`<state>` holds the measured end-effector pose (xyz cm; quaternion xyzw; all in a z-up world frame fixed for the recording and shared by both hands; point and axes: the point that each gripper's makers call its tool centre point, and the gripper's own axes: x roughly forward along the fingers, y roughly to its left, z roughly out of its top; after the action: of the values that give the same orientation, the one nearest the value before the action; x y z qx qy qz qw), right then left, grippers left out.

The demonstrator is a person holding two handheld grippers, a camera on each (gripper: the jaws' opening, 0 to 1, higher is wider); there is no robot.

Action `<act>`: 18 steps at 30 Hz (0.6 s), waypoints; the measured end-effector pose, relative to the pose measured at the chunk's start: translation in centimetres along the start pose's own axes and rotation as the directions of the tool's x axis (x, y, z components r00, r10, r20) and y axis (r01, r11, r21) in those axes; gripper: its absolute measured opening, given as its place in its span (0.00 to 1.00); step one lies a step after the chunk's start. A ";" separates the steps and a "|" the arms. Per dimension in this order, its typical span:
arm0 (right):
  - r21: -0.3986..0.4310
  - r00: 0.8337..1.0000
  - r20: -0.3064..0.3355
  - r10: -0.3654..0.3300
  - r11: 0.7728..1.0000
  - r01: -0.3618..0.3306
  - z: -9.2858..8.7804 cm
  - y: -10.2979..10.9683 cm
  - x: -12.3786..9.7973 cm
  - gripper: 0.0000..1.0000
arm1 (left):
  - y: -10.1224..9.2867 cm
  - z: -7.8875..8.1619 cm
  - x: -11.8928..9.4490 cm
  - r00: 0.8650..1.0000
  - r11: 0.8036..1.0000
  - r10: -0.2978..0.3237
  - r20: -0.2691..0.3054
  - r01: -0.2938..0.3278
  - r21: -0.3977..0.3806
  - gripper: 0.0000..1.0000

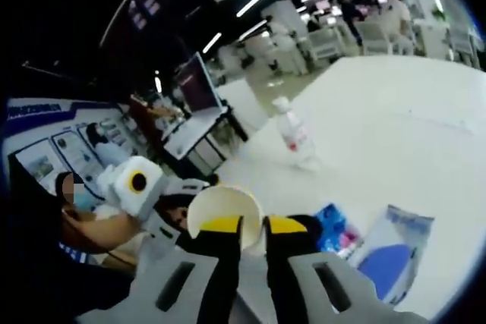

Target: Arrange the tabletop items into an orderly group along one side of the table until the central work area is clear of visible clutter.

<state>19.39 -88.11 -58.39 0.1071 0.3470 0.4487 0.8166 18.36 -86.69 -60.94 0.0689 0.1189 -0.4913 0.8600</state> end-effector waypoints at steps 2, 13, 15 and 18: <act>-0.004 1.000 0.002 0.003 1.000 -0.003 0.0 0.1 0.0 0.14 | 0.0 -0.3 0.2 1.000 1.000 0.005 -0.019 -0.005 -0.013 0.36; -0.059 0.998 0.050 -0.025 0.998 0.027 0.9 -0.4 -0.2 0.50 | 0.3 -0.7 0.4 0.999 1.000 0.008 -0.033 -0.008 -0.012 0.36; -0.064 0.999 0.045 -0.027 0.997 0.030 0.8 -0.4 -0.2 0.53 | 0.5 -0.6 0.4 1.000 1.000 0.012 -0.029 -0.013 -0.019 0.36; -0.081 0.999 0.039 -0.029 0.996 0.032 0.6 -0.4 -0.1 0.57 | 0.7 -0.6 0.5 0.999 1.000 0.018 -0.026 -0.019 -0.022 0.35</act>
<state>20.03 -88.38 -58.09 0.0770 0.3147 0.4480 0.8333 19.15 -86.56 -61.67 0.0668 0.1350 -0.4810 0.8637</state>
